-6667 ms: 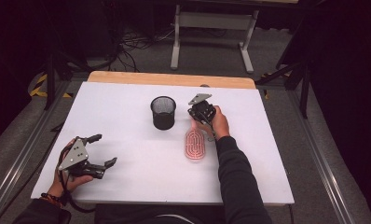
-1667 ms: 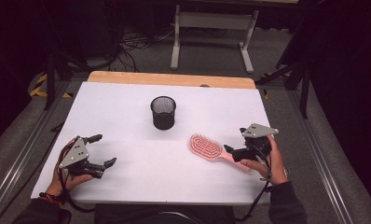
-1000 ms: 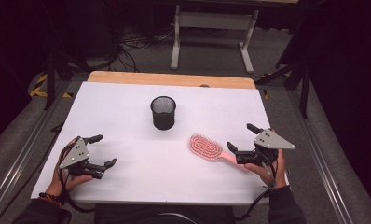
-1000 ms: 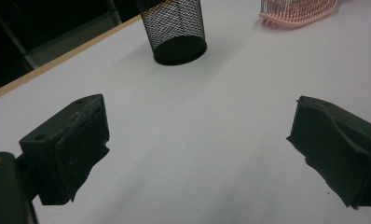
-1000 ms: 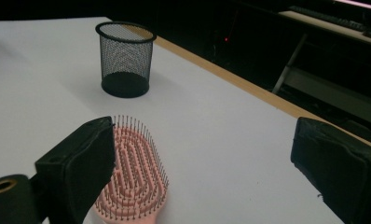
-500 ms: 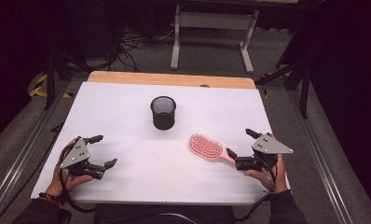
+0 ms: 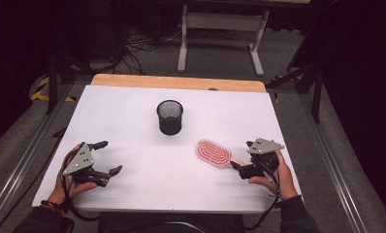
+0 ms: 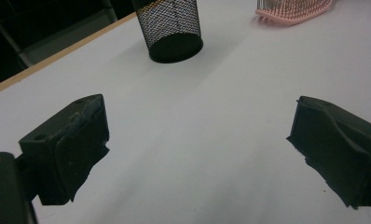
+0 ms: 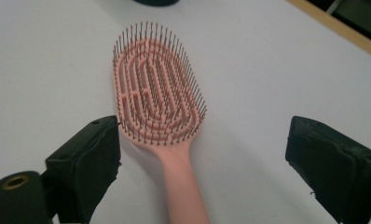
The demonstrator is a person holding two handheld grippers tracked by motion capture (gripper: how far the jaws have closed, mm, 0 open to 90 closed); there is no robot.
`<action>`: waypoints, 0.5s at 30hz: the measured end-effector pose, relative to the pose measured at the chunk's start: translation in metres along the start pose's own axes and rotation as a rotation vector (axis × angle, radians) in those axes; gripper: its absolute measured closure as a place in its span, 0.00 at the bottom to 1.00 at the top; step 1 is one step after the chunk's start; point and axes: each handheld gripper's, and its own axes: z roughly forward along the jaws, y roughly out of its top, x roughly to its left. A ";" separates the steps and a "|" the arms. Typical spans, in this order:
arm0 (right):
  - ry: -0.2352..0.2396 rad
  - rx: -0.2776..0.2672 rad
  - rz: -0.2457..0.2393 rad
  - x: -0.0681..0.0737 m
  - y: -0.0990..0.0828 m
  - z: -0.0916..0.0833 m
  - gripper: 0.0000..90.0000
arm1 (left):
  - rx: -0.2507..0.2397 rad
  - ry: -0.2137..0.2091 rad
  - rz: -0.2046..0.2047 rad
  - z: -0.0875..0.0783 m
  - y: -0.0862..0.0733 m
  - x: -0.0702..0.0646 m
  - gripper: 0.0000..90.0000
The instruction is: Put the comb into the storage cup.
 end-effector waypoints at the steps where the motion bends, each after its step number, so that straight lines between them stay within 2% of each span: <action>1: 0.005 0.023 0.001 0.000 0.000 0.003 0.13 | 0.001 0.000 0.002 0.000 0.000 0.000 0.06; 3: 0.023 0.078 0.016 -0.002 0.001 0.008 0.13 | 0.004 0.000 0.001 0.001 0.000 0.000 0.06; 4: 0.028 0.108 0.006 -0.001 0.001 0.011 0.13 | 0.005 -0.001 0.000 0.001 0.000 0.000 0.06; 10: 0.072 0.195 -0.002 -0.001 0.004 0.021 0.16 | 0.012 -0.007 0.006 0.002 0.000 0.000 0.06; 12: 0.083 0.228 -0.020 0.000 0.004 0.026 0.23 | 0.011 -0.008 0.005 0.002 -0.001 0.000 0.06; 13: 0.083 0.228 -0.020 0.000 0.004 0.026 0.23 | 0.011 -0.008 0.005 0.002 -0.001 0.000 0.06; 14: 0.091 0.265 -0.026 0.002 0.003 0.030 0.28 | 0.013 -0.007 0.005 0.002 -0.001 0.001 0.07; 15: 0.091 0.265 -0.026 0.002 0.003 0.030 0.28 | 0.013 -0.008 0.005 0.002 -0.001 0.001 0.07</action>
